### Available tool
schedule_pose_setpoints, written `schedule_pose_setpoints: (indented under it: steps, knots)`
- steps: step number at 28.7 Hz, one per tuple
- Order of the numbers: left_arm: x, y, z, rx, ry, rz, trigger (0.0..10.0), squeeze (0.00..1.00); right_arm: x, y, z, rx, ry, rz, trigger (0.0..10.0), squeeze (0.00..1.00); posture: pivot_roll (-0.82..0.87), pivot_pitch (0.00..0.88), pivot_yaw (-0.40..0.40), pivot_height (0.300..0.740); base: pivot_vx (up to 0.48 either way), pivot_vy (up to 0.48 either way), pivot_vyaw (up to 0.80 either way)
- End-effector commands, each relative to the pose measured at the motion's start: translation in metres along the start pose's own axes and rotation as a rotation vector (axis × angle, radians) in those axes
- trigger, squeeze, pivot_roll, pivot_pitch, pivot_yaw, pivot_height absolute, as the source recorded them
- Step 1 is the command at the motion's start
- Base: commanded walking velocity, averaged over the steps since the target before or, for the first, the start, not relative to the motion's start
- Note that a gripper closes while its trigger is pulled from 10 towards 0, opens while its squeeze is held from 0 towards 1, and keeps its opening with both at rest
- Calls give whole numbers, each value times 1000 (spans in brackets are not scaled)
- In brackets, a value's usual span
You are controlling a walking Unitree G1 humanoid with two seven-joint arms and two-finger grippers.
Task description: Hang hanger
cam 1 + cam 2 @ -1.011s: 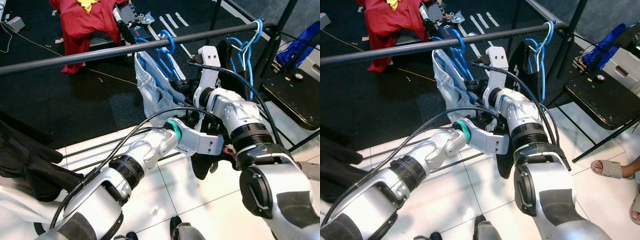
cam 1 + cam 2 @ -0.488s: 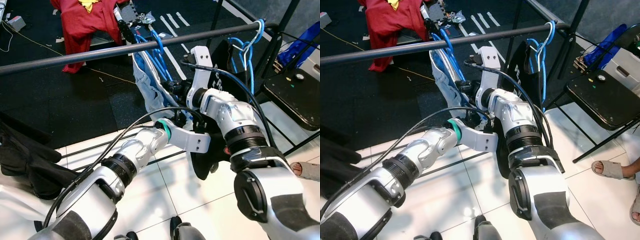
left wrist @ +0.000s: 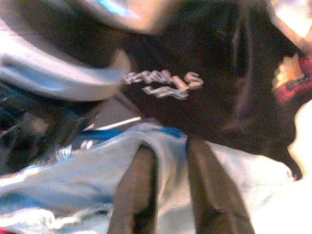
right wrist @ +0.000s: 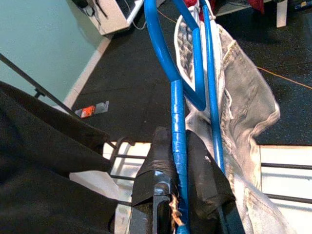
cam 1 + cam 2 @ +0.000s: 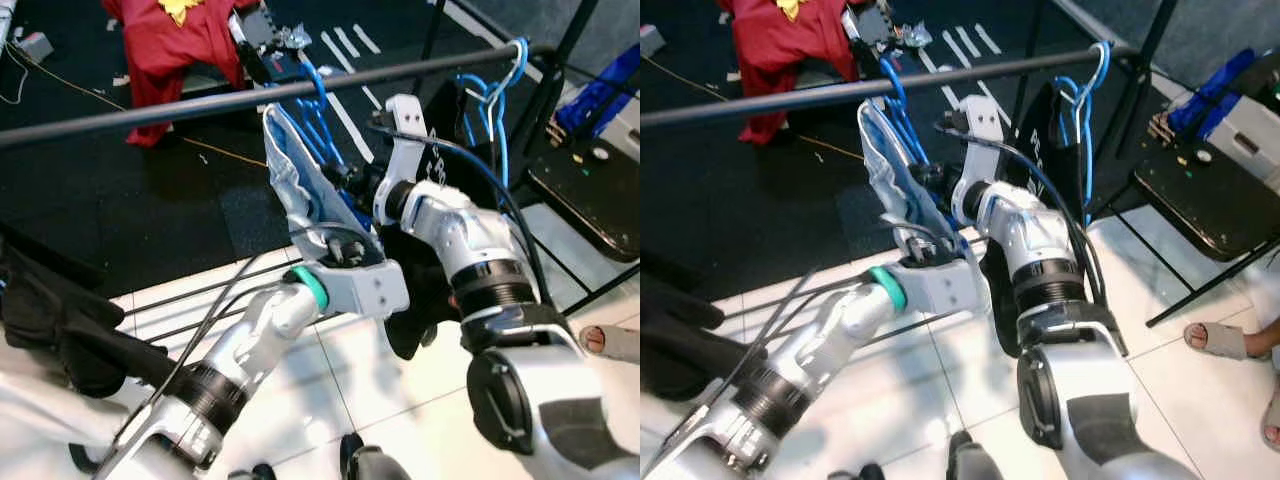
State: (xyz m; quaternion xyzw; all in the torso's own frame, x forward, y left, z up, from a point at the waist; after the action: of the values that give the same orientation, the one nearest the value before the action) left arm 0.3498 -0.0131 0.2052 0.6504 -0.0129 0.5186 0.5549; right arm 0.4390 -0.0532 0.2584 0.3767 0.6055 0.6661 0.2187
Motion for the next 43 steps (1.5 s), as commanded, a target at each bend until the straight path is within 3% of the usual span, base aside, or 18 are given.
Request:
schedule_pose_setpoints:
  steps: [1, 2, 4, 7, 8, 11, 15, 17, 20, 21, 24, 25, 26, 29, 32, 38, 43]
  knots:
    - [5, 36, -8, -144, -22, -169, 10000, 0, -1, -10, 0, 16, -15, 22, 10000, 0, -134, 190, 50, 740, 0, 0, 0]
    - [8, 44, -17, -175, -30, -281, 10000, 0, -4, -10, -3, 9, -28, 15, 10000, 0, -131, 191, 49, 740, 0, 0, 0]
    - [15, 51, -29, -200, -19, -402, 10000, 0, -10, -8, -6, -6, -54, -3, 10000, 0, -130, 191, 47, 740, 0, 0, 0]
    - [17, 51, -32, -200, -5, -427, 10000, 0, -12, -8, -8, -11, -62, -4, 10000, 0, -130, 191, 47, 740, 0, 0, 0]
    - [16, 44, -38, -165, -7, -359, 10000, 0, -14, -8, -10, -14, -72, -7, 10000, 0, -129, 192, 45, 740, 0, 0, 0]
    - [15, 33, -48, -108, -2, -307, 10000, 0, -18, -8, -13, -19, -86, -21, 10000, 0, -125, 189, 42, 740, 0, 0, 0]
    - [21, 24, -60, -55, 37, -358, 10000, 0, -21, -6, -18, -39, -108, -35, 10000, 0, -120, 187, 40, 740, 0, 0, 0]
    - [25, 13, -66, 1, 78, -369, 10000, 0, -24, -1, -23, -68, -128, -32, 10000, 0, -116, 184, 37, 740, 0, 0, 0]
    - [35, -16, -82, 161, 229, -358, 10000, 0, -31, 13, -40, -163, -198, -74, 10000, 0, -113, 179, 37, 740, 0, 0, 0]
    - [35, -16, -82, 161, 229, -358, 10000, 0, -31, 13, -40, -163, -198, -74, 10000, 0, -113, 179, 37, 740, 0, 0, 0]
    - [45, -28, -93, 228, 398, -454, 10000, 0, -32, 15, -56, -217, -262, -179, 10000, 0, -115, 173, 43, 740, 0, 0, 0]
    - [45, -28, -93, 228, 398, -454, 10000, 0, -32, 15, -56, -217, -262, -179, 10000, 0, -115, 173, 43, 740, 0, 0, 0]
    - [50, -28, -96, 230, 469, -526, 10000, 0, -27, 14, -62, -241, -281, -296, 10000, 0, -120, 168, 43, 740, 0, 0, 0]
    - [55, -25, -97, 218, 532, -588, 10000, 0, -14, 7, -64, -249, -246, -372, 10000, 0, -121, 162, 41, 740, 0, 0, 0]
    - [63, -21, -101, 212, 599, -595, 10000, 0, -1, 6, -65, -282, -198, -365, 10000, 0, -121, 156, 37, 740, 0, 0, 0]
    - [63, -22, -107, 232, 622, -580, 10000, 0, 6, 21, -69, -353, -188, -376, 10000, 0, -120, 150, 33, 740, 0, 0, 0]
    - [65, -21, -114, 252, 652, -565, 10000, 0, 16, 32, -73, -439, -144, -275, 10000, 0, -112, 144, 26, 740, 0, 0, 0]
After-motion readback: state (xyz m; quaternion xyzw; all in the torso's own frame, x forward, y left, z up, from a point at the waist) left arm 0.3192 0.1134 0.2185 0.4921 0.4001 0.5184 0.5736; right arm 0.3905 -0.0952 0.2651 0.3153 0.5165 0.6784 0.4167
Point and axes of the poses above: a point about 5 cm out from each wrist's last joint towards the gripper, its own z axis pointing out of the wrist towards the gripper, its own y axis along the axis of the wrist's last joint, x = y × z, the point moved 5 cm from there along z, pointing out of the wrist towards the gripper, and after that the axes turned 1 degree about z, right-handed, at the moved point
